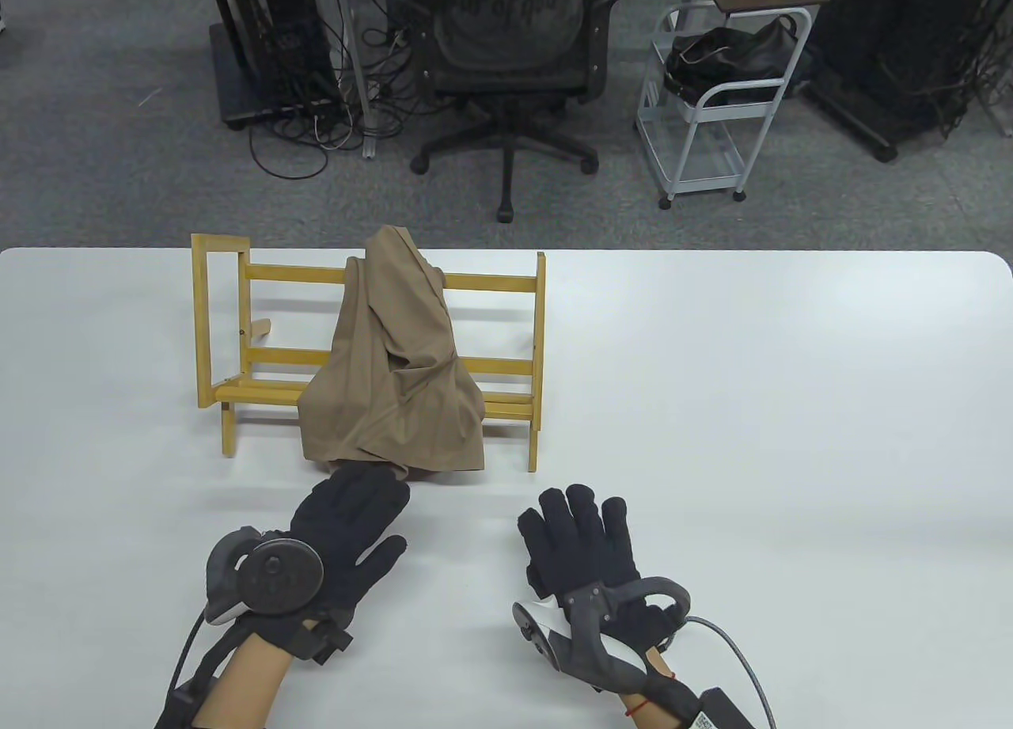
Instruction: Hang shorts on book rack
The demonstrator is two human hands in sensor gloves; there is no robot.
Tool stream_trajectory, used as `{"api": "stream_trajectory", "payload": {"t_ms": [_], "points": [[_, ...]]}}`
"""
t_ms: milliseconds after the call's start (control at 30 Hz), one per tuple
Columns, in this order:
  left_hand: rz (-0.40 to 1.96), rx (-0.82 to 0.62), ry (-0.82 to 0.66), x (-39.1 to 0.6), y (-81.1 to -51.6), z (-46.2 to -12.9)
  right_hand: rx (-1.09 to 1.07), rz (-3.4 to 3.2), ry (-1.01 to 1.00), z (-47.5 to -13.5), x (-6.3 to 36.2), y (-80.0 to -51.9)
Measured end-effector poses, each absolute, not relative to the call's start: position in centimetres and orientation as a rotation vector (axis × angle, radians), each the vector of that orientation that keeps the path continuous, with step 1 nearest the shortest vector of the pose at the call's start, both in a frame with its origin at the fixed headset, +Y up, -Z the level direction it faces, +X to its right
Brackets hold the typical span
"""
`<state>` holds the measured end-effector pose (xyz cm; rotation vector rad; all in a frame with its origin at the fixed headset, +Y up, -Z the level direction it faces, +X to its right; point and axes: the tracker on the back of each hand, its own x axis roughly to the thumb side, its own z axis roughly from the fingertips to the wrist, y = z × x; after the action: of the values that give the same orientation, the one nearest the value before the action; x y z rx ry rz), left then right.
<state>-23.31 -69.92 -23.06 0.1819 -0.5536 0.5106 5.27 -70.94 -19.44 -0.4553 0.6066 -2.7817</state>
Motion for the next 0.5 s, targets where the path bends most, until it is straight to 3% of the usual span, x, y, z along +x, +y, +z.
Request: {"api": "stream_trajectory", "payload": {"t_ms": [500], "points": [[0.514, 0.18, -0.549, -23.34, -69.94, -23.07, -0.456, -2.788, 0.599, -19.51, 5.33, -71.05]]}}
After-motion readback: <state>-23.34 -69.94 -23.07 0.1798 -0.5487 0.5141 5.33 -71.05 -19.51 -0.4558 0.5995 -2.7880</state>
